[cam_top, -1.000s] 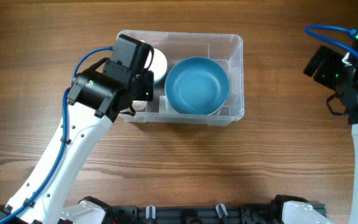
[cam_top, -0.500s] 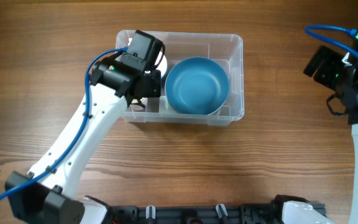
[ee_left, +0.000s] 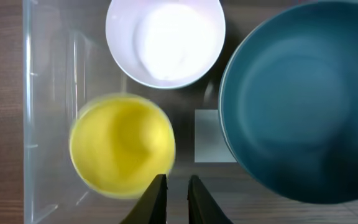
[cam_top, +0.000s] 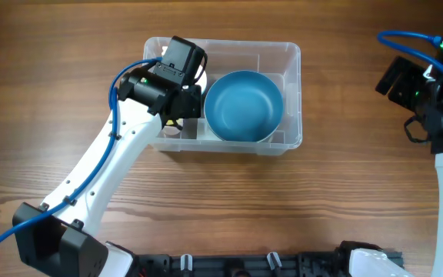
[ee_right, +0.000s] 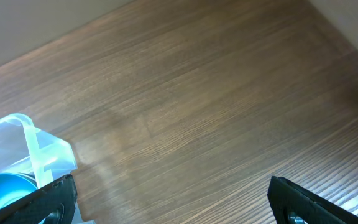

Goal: Pack container

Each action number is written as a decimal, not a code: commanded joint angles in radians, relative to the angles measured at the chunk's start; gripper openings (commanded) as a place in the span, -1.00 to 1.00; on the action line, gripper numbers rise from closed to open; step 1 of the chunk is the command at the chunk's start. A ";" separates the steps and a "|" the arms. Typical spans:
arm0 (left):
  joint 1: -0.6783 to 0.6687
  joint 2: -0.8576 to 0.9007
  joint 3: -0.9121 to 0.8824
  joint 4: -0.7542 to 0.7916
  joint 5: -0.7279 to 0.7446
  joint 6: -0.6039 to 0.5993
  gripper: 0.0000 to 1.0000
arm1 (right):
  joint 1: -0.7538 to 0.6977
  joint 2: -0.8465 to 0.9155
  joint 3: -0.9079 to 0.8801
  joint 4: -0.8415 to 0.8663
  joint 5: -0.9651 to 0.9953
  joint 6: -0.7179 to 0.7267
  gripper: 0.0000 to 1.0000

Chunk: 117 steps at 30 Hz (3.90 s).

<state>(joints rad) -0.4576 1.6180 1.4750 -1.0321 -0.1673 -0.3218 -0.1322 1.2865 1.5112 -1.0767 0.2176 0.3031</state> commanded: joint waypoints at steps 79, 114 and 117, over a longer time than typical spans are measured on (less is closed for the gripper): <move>0.526 -0.011 0.011 0.023 0.002 -0.031 0.99 | 0.090 -0.560 -0.089 0.241 0.018 0.014 1.00; 0.526 -0.011 0.011 0.023 0.002 -0.031 1.00 | 0.148 -1.269 -1.251 1.107 -0.168 0.011 1.00; 0.526 -0.011 0.011 0.022 0.002 -0.031 1.00 | 0.148 -1.283 -1.302 1.131 -0.168 0.011 0.99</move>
<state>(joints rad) 0.0643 1.6176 1.4750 -1.0126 -0.1669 -0.3470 0.0109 0.0345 0.2623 0.0269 0.0818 0.3103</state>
